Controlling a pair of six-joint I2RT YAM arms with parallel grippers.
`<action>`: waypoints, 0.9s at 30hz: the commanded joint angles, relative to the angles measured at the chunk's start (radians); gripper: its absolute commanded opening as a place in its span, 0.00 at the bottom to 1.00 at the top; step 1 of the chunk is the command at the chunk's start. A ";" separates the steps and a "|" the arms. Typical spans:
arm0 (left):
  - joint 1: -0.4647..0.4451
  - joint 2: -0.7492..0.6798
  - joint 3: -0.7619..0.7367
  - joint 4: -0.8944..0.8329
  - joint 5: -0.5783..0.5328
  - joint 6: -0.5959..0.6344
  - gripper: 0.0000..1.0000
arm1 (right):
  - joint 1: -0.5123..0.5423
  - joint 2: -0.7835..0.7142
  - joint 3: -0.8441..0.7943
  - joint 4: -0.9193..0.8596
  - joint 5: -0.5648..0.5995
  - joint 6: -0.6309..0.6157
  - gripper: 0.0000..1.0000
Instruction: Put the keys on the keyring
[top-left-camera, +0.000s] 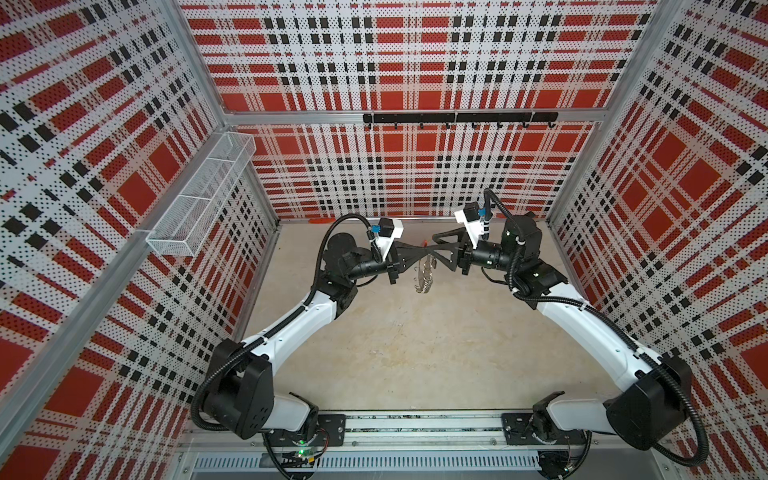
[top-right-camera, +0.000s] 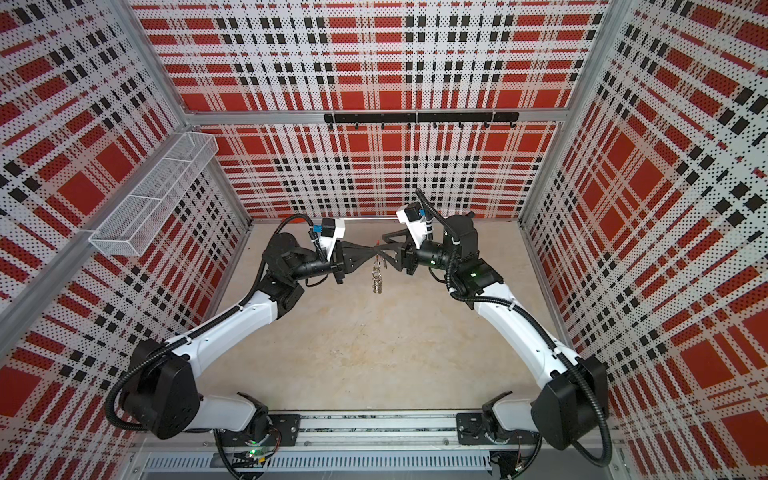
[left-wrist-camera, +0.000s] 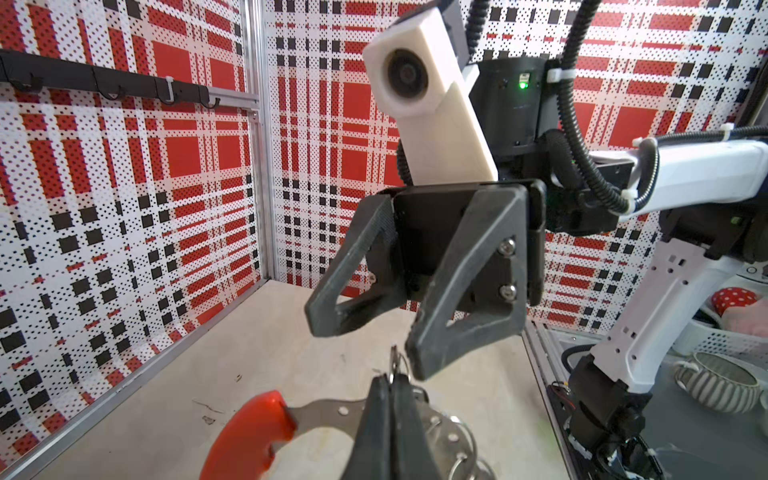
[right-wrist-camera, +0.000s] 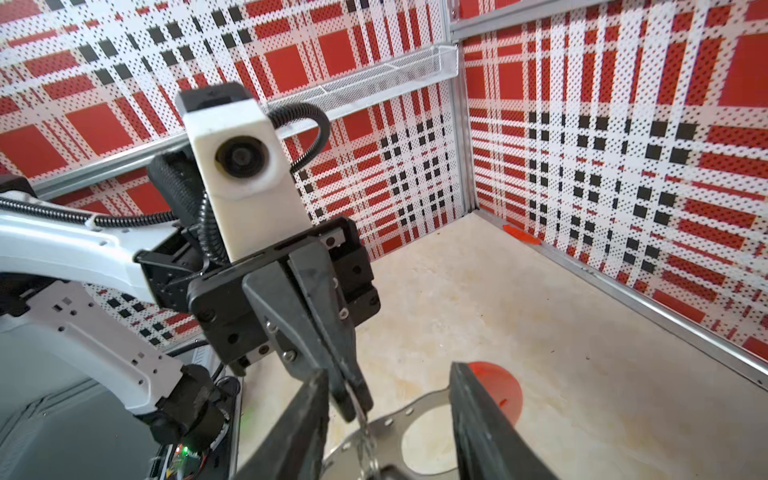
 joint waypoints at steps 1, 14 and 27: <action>-0.010 -0.050 -0.020 0.141 -0.068 -0.061 0.00 | -0.041 -0.038 -0.021 0.128 -0.015 0.123 0.51; -0.027 -0.034 -0.048 0.351 -0.151 -0.170 0.00 | -0.135 0.090 -0.177 1.005 -0.316 0.878 0.50; -0.048 -0.002 -0.019 0.351 -0.179 -0.170 0.00 | -0.070 0.089 -0.131 0.769 -0.286 0.683 0.45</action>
